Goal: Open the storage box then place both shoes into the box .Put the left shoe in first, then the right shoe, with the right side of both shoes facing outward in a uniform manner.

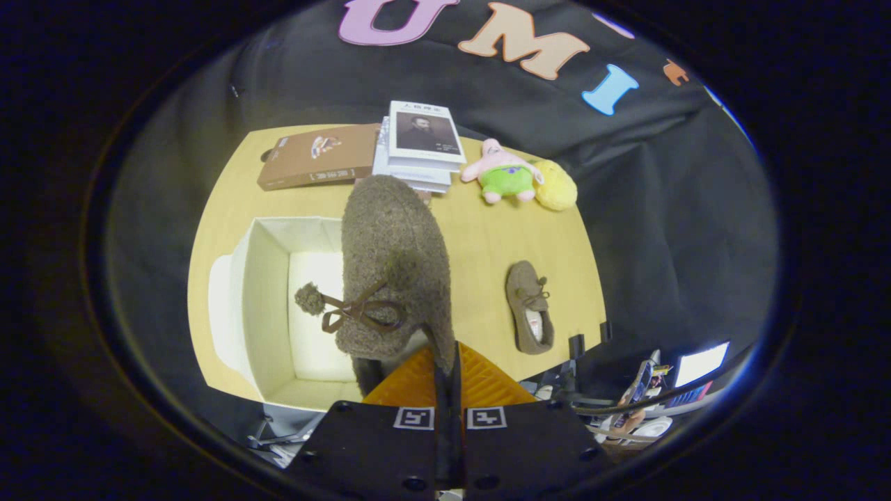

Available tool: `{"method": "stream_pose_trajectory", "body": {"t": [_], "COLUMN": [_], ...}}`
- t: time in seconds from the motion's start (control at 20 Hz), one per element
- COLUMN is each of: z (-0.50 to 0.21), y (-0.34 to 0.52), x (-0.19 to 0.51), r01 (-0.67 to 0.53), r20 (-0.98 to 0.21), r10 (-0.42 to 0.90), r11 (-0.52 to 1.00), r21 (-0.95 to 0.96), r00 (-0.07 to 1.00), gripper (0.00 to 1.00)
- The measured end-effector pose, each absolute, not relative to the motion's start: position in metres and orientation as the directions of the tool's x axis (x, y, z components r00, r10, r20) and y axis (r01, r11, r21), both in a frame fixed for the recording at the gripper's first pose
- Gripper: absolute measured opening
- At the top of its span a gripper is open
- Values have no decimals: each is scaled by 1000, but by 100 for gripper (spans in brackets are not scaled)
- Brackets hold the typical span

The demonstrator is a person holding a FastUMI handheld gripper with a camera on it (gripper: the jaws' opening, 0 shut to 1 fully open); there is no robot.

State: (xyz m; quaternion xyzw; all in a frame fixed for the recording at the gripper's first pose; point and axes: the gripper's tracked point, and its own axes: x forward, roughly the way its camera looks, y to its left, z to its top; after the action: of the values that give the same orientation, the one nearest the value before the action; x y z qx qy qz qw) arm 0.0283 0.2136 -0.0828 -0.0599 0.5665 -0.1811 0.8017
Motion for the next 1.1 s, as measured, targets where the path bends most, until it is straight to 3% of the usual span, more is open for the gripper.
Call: {"method": "stream_pose_trajectory", "body": {"t": [0.4,1.1], "z": [-134,-264], "y": [269,343], "x": [44,44], "r01": [224,152], "r20": [-922,-992], "r10": [-305,-70], "r11": [941,987], "r21": [-253,-53], "r00": [240,109], "gripper": [3,3]}}
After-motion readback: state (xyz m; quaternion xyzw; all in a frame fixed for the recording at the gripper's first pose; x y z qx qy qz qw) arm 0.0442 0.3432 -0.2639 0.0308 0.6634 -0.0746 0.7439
